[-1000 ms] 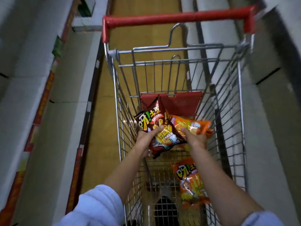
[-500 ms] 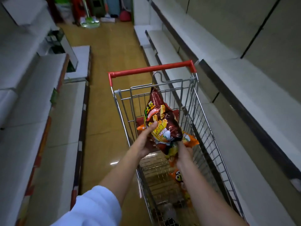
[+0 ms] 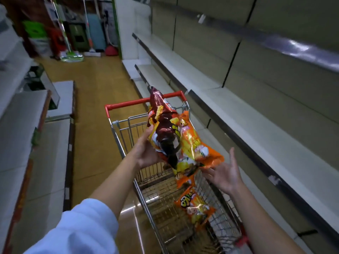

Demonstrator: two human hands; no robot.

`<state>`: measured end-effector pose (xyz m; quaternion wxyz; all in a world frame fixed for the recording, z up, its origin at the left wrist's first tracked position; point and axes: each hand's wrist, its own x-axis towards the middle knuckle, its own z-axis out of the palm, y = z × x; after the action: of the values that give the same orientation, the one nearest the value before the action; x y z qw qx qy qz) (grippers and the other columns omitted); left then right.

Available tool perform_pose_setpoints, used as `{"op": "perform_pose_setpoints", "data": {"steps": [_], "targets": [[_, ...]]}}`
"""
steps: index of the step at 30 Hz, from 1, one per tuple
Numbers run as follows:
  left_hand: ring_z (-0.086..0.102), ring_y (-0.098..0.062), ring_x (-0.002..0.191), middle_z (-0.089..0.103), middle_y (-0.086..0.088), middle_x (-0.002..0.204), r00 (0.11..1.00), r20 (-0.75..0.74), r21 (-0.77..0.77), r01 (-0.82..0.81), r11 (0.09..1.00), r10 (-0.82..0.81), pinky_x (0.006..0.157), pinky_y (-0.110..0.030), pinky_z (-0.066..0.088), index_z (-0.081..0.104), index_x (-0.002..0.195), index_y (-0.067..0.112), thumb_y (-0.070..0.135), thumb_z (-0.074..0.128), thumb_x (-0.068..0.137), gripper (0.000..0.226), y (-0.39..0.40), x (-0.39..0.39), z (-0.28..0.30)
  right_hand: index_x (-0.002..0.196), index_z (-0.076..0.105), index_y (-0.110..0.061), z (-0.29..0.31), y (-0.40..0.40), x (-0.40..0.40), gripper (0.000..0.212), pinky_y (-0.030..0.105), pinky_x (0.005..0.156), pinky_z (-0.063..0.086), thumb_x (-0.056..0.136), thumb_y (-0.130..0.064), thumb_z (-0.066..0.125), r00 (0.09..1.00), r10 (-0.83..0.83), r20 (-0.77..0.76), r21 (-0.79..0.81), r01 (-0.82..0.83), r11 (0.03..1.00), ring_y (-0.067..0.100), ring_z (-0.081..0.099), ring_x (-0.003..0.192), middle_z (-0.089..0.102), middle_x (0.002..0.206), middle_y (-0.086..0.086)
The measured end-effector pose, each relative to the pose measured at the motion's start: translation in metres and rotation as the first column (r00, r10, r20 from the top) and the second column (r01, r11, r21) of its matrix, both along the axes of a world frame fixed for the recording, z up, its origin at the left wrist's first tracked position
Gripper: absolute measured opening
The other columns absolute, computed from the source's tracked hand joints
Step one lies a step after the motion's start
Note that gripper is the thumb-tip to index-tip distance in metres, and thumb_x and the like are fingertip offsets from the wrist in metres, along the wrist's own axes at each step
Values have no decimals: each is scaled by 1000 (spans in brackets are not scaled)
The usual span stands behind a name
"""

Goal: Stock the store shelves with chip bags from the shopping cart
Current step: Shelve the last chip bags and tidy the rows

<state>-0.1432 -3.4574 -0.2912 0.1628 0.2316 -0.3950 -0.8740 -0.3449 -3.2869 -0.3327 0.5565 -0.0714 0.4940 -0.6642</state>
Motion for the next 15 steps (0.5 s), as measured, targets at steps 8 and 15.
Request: {"op": "perform_pose_setpoints", "data": {"steps": [8,15], "targets": [[66,-30,104,70,-11,113,944,124,-167,325,931,-307,91,-52,45,54,122,17,50,95,26,110,64,-48,36,139,45,-24,49,62,-20,118,53,111,35,42,-85,72,777,449,-441,387,-287,876,29,50,128,53,141,7],[60,-33,113,60,-18,128,854,132,-192,520,832,-503,99,-50,45,49,132,8,48,96,30,120,160,-106,57,116,54,-30,70,179,-30,59,45,97,51,65,-44,80,759,251,-600,313,-66,947,23,68,102,70,112,3]]}}
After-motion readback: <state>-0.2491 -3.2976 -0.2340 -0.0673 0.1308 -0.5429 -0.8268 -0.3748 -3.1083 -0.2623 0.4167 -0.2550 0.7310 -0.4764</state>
